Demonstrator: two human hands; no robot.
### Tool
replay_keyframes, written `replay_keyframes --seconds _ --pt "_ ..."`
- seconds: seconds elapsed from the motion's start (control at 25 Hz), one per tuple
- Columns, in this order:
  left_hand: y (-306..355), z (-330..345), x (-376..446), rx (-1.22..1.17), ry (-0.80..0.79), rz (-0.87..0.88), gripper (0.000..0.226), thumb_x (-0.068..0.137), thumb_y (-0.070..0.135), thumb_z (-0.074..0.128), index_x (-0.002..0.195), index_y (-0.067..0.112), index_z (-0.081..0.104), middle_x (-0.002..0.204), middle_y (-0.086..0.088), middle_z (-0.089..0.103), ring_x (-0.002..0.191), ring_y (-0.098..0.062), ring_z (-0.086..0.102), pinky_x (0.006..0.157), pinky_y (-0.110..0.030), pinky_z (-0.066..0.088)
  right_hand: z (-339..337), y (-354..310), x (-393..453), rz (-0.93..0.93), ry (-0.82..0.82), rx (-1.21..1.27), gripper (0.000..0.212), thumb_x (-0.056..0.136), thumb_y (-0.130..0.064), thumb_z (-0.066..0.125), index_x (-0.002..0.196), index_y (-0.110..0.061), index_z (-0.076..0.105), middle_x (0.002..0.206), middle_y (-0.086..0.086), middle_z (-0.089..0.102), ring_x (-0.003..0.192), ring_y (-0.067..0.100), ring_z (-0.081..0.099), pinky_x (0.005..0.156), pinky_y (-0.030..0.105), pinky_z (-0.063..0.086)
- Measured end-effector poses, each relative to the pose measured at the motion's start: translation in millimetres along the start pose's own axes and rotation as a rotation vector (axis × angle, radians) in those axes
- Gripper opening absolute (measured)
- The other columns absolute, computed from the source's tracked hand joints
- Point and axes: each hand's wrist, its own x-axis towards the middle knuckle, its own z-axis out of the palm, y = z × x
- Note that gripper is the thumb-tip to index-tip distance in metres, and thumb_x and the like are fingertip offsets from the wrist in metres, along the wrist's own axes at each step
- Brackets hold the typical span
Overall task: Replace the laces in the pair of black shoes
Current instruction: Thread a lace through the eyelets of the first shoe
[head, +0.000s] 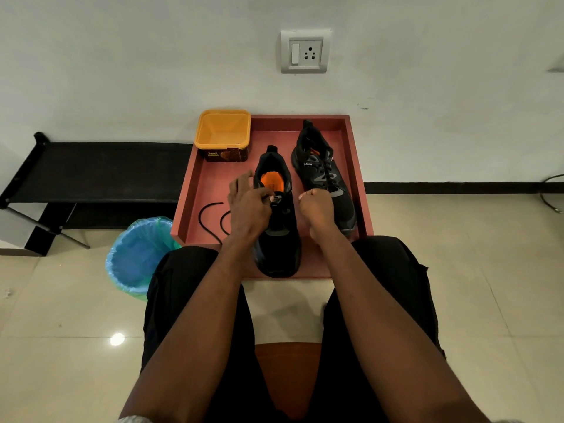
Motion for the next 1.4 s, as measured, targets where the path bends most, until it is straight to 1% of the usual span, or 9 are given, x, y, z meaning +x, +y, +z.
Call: replay_keyframes --seconds 0.24,0.4,0.56,0.72,0.92,1.08,1.16,1.32,1.4 --pt "12.1 4.8 1.7 -0.114 -0.168 -0.126 0.020 0.093 0.022 0.062 0.107 0.021 0.076 0.156 -0.006 0.022 0.139 -0.034 0.016 0.116 -0.047 0.020 7.9 13.8 7.1 0.127 -0.137 0.013 0.021 0.091 -0.004 0.048 0.073 -0.014 0.052 0.071 0.004 0.050 0.068 0.021 0.049 0.062 0.036 0.044" --pt "27.4 -9.1 -5.1 -0.244 -0.199 -0.217 0.020 0.097 0.019 0.058 0.105 0.009 0.074 0.148 -0.007 0.035 0.134 -0.026 0.024 0.108 -0.034 0.021 9.6 19.7 4.4 0.075 -0.147 0.014 0.012 0.084 0.003 0.051 0.081 -0.007 0.057 0.073 0.014 0.048 0.065 0.022 0.043 0.056 0.033 0.032" --pt "27.8 -4.5 -6.6 -0.276 -0.177 -0.232 0.020 0.097 0.020 0.059 0.102 0.009 0.074 0.153 -0.005 0.031 0.137 -0.029 0.021 0.109 -0.035 0.023 9.3 21.3 2.4 0.022 -0.154 -0.058 0.016 0.086 -0.001 0.058 0.074 -0.011 0.059 0.074 0.011 0.059 0.070 0.024 0.056 0.063 0.035 0.044" --pt "15.6 12.9 -0.7 -0.360 -0.128 -0.285 0.024 0.093 0.019 0.065 0.108 0.001 0.071 0.160 -0.010 0.026 0.141 -0.027 0.015 0.115 -0.040 0.018 9.4 23.3 1.9 -0.049 -0.112 -0.166 0.006 0.088 -0.006 0.061 0.090 -0.002 0.065 0.088 0.017 0.069 0.082 0.033 0.066 0.068 0.043 0.053" --pt "12.9 20.3 -1.5 -0.584 -0.145 -0.382 0.079 0.092 0.012 0.065 0.154 -0.001 0.018 0.112 -0.001 0.072 0.137 -0.017 0.018 0.105 -0.028 0.021 7.1 22.2 -3.2 -0.174 -0.114 -0.302 0.010 0.091 -0.013 0.061 0.083 -0.011 0.065 0.088 0.013 0.068 0.086 0.031 0.064 0.072 0.039 0.051" --pt "2.1 34.5 6.6 -0.597 -0.210 -0.440 0.093 0.091 0.015 0.063 0.156 0.007 -0.003 0.079 0.017 0.070 0.136 -0.020 0.032 0.113 -0.036 0.026 7.6 23.6 -5.3 -0.216 -0.114 -0.374 0.017 0.091 -0.013 0.059 0.075 -0.015 0.064 0.086 0.015 0.067 0.083 0.034 0.063 0.065 0.032 0.041" --pt "-1.6 34.3 6.9 -0.605 -0.233 -0.439 0.094 0.086 0.022 0.062 0.157 0.010 0.001 0.092 0.013 0.073 0.130 -0.025 0.047 0.110 -0.044 0.039 5.5 21.3 -6.7 -0.227 -0.107 -0.408 0.015 0.092 -0.014 0.060 0.077 -0.015 0.064 0.086 0.014 0.066 0.083 0.033 0.063 0.065 0.031 0.040" --pt "-0.5 8.9 2.6 -0.444 -0.315 -0.221 0.053 0.090 0.018 0.067 0.140 0.007 0.052 0.139 -0.006 0.043 0.127 -0.026 0.047 0.106 -0.036 0.044 4.8 15.3 -3.7 -0.226 -0.065 -0.314 0.008 0.088 -0.018 0.063 0.091 -0.018 0.071 0.095 0.008 0.070 0.089 0.025 0.066 0.075 0.036 0.053" --pt "-7.9 1.5 -2.7 -0.295 -0.383 -0.105 0.069 0.085 0.025 0.074 0.147 0.015 0.045 0.152 -0.009 0.030 0.137 -0.029 0.038 0.113 -0.040 0.037 9.2 15.2 -3.1 -0.215 -0.082 -0.227 0.004 0.083 -0.022 0.068 0.084 -0.025 0.070 0.091 0.003 0.071 0.084 0.023 0.070 0.079 0.044 0.059"
